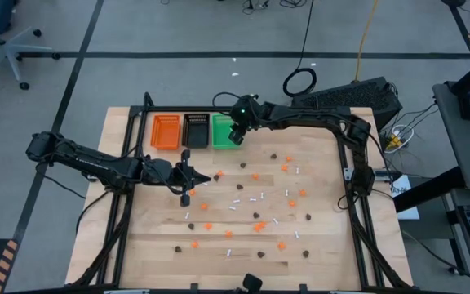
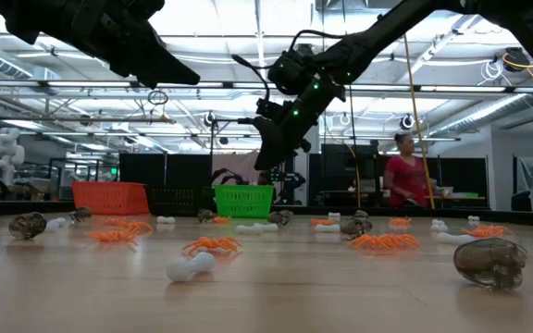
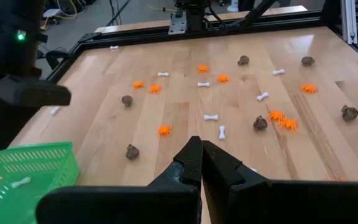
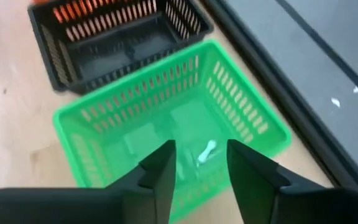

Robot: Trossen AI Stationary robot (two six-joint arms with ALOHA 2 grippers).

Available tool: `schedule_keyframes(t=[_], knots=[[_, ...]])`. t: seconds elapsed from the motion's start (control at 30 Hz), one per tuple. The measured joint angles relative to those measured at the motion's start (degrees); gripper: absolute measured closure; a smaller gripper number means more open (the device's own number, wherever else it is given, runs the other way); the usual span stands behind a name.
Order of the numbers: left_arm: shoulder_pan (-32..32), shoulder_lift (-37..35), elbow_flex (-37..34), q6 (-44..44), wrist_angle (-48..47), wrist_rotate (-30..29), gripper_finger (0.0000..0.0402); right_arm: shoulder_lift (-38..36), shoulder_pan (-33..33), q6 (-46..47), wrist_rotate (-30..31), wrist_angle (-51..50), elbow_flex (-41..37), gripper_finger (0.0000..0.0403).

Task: Sort Halloween decoration
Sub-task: Put the white bone toy into the green bin

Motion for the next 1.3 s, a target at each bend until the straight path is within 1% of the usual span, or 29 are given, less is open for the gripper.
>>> schedule_keyframes(t=[0.17,0.37,0.5,0.57,0.67,0.8,0.93,1.1,1.2,1.23,1.3], knots=[[0.0,0.0,0.0,0.0,-0.2,0.0,0.0391,-5.7,2.1,0.0,0.8,-9.3,0.0,0.0258],[0.0,0.0,0.0,0.0,-0.3,0.0,0.0391,-13.0,7.0,-1.3,6.8,-24.7,0.0,0.0267],[0.0,0.0,0.0,0.1,-0.3,0.0,0.0391,-14.3,10.1,5.0,7.9,-34.6,0.0,0.0267],[0.0,0.0,0.0,0.1,-0.4,0.0,0.0391,-14.4,12.3,8.0,8.6,-36.9,-0.6,0.0268],[0.0,0.0,0.0,0.1,-0.5,0.0,0.0391,-14.4,16.3,10.1,11.5,-36.2,-3.4,0.0268],[0.0,0.0,0.0,0.1,-0.6,0.0,0.0391,-14.3,21.1,13.7,18.1,-34.4,-7.9,0.0268],[0.0,0.0,0.0,0.1,-0.7,0.0,0.0391,-15.9,25.6,21.3,22.5,-34.3,-11.8,0.0268],[0.0,0.0,0.0,0.1,-0.8,-0.2,0.0391,-19.9,32.5,31.8,28.8,-32.8,-17.1,0.0269],[0.0,0.0,0.0,0.1,-0.7,-0.4,0.0391,-21.1,37.2,39.2,36.3,-26.3,-22.2,0.0269],[0.0,0.0,0.0,0.1,-0.7,-0.4,0.0391,-21.1,38.9,42.0,40.0,-22.0,-24.3,0.0269],[0.0,0.0,0.0,0.0,-0.2,-0.5,0.0391,-20.4,41.6,45.9,46.2,-10.4,-29.0,0.0269]])
